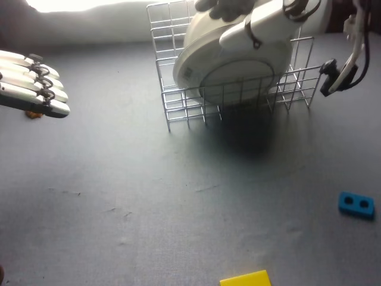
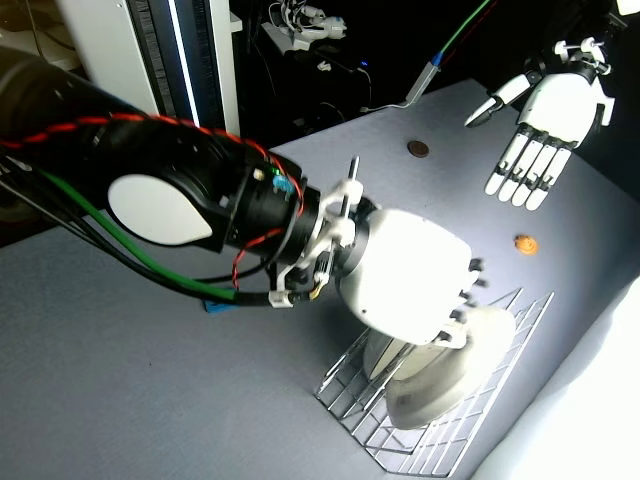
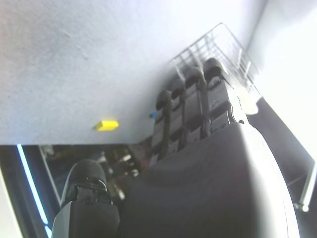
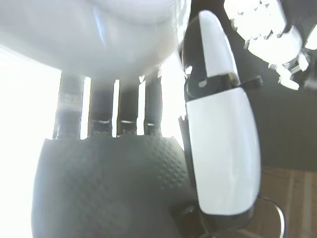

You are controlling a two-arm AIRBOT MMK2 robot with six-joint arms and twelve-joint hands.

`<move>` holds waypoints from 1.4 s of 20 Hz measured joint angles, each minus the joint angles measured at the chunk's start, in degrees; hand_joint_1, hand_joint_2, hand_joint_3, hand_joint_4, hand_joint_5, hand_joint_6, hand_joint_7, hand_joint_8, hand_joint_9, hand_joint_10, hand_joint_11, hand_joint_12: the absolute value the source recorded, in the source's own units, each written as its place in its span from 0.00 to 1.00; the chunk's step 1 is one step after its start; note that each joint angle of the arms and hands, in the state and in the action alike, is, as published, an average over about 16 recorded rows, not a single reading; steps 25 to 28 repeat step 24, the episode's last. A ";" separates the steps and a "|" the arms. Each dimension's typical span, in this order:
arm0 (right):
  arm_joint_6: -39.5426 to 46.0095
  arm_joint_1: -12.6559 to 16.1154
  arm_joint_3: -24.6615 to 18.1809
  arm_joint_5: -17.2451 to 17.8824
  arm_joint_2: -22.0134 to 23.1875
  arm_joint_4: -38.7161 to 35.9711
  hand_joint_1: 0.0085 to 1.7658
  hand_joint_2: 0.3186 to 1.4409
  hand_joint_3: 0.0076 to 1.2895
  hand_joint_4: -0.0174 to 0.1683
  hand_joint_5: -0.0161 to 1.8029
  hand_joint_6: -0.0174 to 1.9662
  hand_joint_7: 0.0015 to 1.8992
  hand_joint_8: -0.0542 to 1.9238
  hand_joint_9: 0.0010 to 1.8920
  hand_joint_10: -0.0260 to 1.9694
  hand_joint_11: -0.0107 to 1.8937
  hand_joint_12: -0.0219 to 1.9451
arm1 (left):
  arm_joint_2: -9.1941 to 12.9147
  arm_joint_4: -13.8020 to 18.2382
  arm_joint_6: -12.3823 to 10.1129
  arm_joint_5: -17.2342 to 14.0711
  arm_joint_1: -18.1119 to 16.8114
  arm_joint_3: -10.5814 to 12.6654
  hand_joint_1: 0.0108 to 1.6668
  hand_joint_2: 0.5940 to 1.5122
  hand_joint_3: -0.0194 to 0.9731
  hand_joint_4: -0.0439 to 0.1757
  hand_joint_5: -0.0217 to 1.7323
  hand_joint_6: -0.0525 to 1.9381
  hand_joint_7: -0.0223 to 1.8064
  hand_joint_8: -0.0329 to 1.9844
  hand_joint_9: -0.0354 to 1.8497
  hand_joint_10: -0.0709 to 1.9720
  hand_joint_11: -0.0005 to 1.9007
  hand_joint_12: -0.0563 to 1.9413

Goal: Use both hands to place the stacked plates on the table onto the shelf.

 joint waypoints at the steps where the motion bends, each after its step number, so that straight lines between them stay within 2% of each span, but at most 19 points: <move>1: -0.60 0.67 -0.75 0.13 0.71 -0.02 0.62 0.66 0.00 0.06 0.39 0.02 0.42 0.03 0.45 0.03 0.22 0.64 | -0.01 -0.01 0.31 -0.31 0.39 -0.22 0.01 0.59 0.03 0.20 0.11 0.03 0.09 0.02 0.08 0.04 0.01 0.14; 9: -8.01 4.31 -10.40 2.63 10.02 -0.13 0.59 0.66 0.00 0.07 0.37 0.02 0.40 0.03 0.42 0.02 0.16 0.64 | -0.17 0.39 2.42 -1.92 2.77 -2.94 0.01 0.60 0.03 0.20 0.11 0.03 0.09 0.02 0.08 0.04 0.01 0.14; 13: -11.96 4.35 -15.62 3.80 15.48 -0.13 0.57 0.66 0.01 0.07 0.38 0.02 0.40 0.03 0.42 0.02 0.16 0.63 | -0.10 1.21 2.77 -1.94 3.05 -4.70 0.01 0.61 0.03 0.19 0.11 0.03 0.09 0.02 0.08 0.04 0.01 0.14; 17: -14.98 3.23 -19.74 4.49 19.84 -0.14 0.54 0.65 0.00 0.07 0.39 0.02 0.42 0.03 0.43 0.02 0.16 0.63 | 0.08 2.07 2.59 -1.85 2.25 -6.28 0.01 0.61 0.03 0.20 0.12 0.03 0.10 0.02 0.08 0.04 0.01 0.16; 23: -16.08 1.86 -22.13 4.58 22.80 -0.14 0.52 0.65 0.00 0.08 0.40 0.02 0.44 0.03 0.44 0.03 0.16 0.63 | 0.30 2.79 2.19 -1.74 1.12 -7.41 0.01 0.62 0.03 0.19 0.13 0.03 0.11 0.02 0.09 0.04 0.01 0.19; 28: -16.20 1.62 -22.25 4.51 23.01 -0.14 0.52 0.65 0.01 0.08 0.41 0.02 0.44 0.03 0.45 0.03 0.16 0.63 | 0.36 2.93 2.17 -1.74 1.01 -7.63 0.01 0.62 0.03 0.19 0.13 0.03 0.11 0.02 0.09 0.04 0.01 0.19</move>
